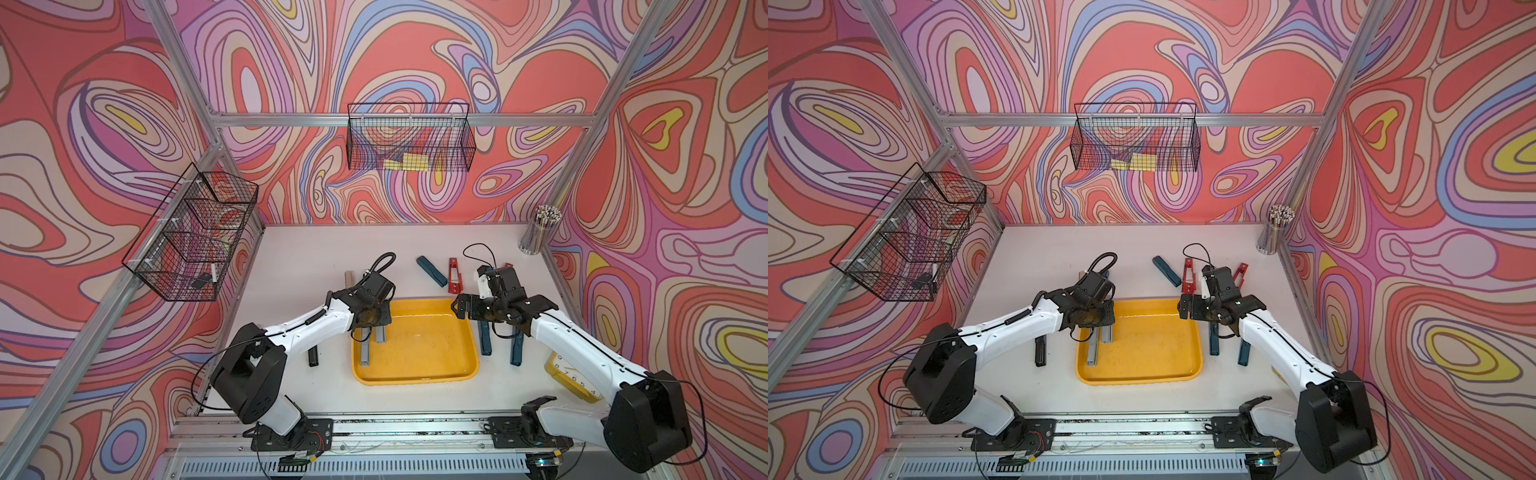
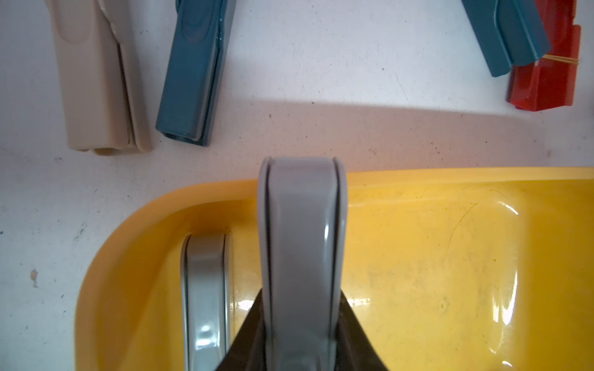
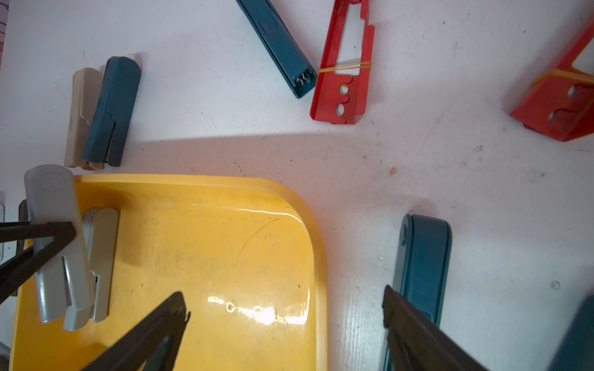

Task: Put the pruning pliers into the storage box
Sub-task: Place the pruning pliers in the storage box.

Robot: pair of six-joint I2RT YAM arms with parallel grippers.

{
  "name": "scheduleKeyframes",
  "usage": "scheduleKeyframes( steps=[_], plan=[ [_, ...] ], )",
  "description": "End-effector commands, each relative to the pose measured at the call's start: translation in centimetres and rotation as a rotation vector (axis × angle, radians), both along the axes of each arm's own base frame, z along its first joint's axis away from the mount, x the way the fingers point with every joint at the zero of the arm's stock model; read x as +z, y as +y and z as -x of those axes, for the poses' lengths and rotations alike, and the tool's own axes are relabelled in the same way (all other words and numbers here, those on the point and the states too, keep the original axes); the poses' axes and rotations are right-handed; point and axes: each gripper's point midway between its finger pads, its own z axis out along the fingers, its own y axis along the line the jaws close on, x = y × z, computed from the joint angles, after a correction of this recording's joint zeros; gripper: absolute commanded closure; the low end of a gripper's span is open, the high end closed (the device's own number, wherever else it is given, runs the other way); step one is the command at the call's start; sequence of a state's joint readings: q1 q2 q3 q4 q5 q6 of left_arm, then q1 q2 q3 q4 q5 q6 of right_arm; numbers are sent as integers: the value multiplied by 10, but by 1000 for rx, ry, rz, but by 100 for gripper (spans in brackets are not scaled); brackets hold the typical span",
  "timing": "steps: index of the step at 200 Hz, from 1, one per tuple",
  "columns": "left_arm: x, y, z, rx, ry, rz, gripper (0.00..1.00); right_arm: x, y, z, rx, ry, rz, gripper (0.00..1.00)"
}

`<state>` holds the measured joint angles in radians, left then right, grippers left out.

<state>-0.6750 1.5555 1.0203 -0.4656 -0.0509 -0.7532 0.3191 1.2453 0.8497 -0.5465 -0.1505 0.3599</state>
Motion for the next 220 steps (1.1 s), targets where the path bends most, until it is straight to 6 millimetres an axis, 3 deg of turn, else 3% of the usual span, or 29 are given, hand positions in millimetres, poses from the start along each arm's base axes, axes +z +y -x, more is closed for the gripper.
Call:
scheduleKeyframes(
  steps=[1, 100, 220],
  plan=[
    [-27, 15, 13, 28, 75, -73, 100, 3, -1, 1, -2, -12, -10, 2],
    [-28, 26, 30, 25, 101, -107, 100, 2, 0, 3, 0, -7, -16, 2],
    [-40, 19, 36, -21, 148, -182, 100, -2, -2, 8, -4, -5, -19, 2]
  ],
)
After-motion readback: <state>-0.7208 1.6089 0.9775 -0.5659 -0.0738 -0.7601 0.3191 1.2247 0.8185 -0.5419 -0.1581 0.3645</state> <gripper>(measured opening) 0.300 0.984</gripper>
